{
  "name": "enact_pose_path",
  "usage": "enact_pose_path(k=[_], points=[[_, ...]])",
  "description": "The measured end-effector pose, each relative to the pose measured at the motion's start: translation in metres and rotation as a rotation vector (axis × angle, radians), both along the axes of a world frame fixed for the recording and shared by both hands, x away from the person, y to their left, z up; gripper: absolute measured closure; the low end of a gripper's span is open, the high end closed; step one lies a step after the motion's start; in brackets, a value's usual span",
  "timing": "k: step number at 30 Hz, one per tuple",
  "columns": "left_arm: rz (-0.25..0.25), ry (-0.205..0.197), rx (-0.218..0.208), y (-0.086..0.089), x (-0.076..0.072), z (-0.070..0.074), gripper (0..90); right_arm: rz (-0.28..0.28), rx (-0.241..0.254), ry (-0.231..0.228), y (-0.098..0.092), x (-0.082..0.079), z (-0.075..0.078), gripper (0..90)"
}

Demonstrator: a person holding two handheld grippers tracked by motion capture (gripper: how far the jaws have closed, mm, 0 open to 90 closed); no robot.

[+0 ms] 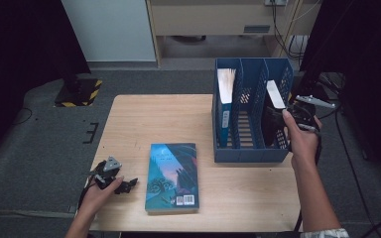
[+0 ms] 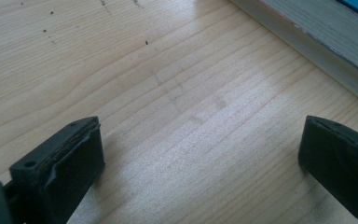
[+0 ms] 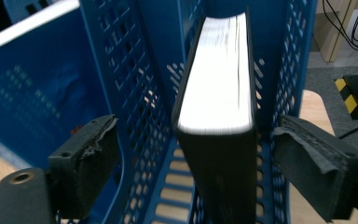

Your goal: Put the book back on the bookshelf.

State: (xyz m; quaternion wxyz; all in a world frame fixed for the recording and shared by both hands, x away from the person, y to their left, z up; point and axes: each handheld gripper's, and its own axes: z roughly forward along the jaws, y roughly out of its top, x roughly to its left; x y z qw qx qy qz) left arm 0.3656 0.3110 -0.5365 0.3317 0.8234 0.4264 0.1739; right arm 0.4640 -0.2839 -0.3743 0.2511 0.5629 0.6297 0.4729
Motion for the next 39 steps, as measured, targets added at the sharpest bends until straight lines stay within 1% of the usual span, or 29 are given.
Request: enact_pose_path(k=[3,5,6,8,10,13,16,17,19,22,24,25,27,28,29,31,36,39], points=[[-0.001,-0.002,-0.002,0.000,0.000,0.000,0.0,-0.005,-0.023,0.002,-0.003,-0.013,-0.002,16.2],[-0.002,-0.001,-0.002,0.000,0.000,0.000,0.0,-0.003,-0.022,-0.007,-0.003,-0.020,-0.005,16.5],[-0.001,-0.002,-0.002,0.000,0.000,0.000,0.0,-0.005,-0.031,-0.011,-0.003,-0.024,-0.007,16.6],[-0.001,0.000,-0.001,-0.001,0.001,0.000,0.0,-0.001,-0.022,-0.015,-0.003,-0.031,-0.013,16.5],[0.000,0.000,-0.001,-0.001,0.000,0.000,0.0,0.008,-0.012,-0.009,-0.003,-0.039,-0.019,16.4],[0.003,0.001,0.000,-0.001,0.001,0.000,0.0,0.005,-0.017,-0.016,0.001,-0.050,-0.027,16.6],[0.005,0.000,-0.001,-0.002,0.001,0.000,0.0,0.028,-0.021,-0.030,0.007,-0.059,-0.036,17.9],[0.004,0.000,-0.001,-0.002,0.001,0.000,0.0,0.039,-0.034,-0.032,0.011,-0.062,-0.039,18.1],[0.004,0.001,0.000,-0.001,0.001,0.000,0.0,0.049,-0.045,-0.030,0.017,-0.065,-0.044,19.2],[0.004,0.001,-0.002,-0.001,0.001,0.000,0.0,0.081,-0.064,-0.016,0.028,-0.067,-0.050,19.2],[0.004,0.002,-0.002,-0.001,0.001,0.000,0.0,0.104,-0.069,-0.015,0.034,-0.070,-0.050,19.6],[0.004,0.002,-0.002,-0.001,0.001,0.000,0.0,0.114,-0.072,-0.022,0.037,-0.072,-0.051,20.2],[0.003,0.002,-0.002,-0.001,0.001,0.000,0.0,0.140,-0.067,-0.020,0.042,-0.075,-0.051,21.1],[0.002,0.002,-0.003,-0.001,0.001,0.000,0.0,0.140,-0.067,-0.020,0.042,-0.075,-0.051,21.1],[0.002,0.002,-0.004,-0.001,0.002,0.000,0.0,0.171,-0.070,-0.013,0.047,-0.078,-0.053,21.3],[0.002,0.002,-0.005,-0.001,0.002,0.000,0.0,0.183,-0.067,-0.005,0.050,-0.079,-0.054,21.3],[0.004,0.002,-0.007,-0.002,0.002,0.000,0.0,0.213,-0.070,-0.003,0.060,-0.083,-0.055,21.3],[0.010,0.010,-0.023,-0.001,0.002,0.001,0.2,0.236,-0.092,0.001,0.072,-0.085,-0.058,20.8]])
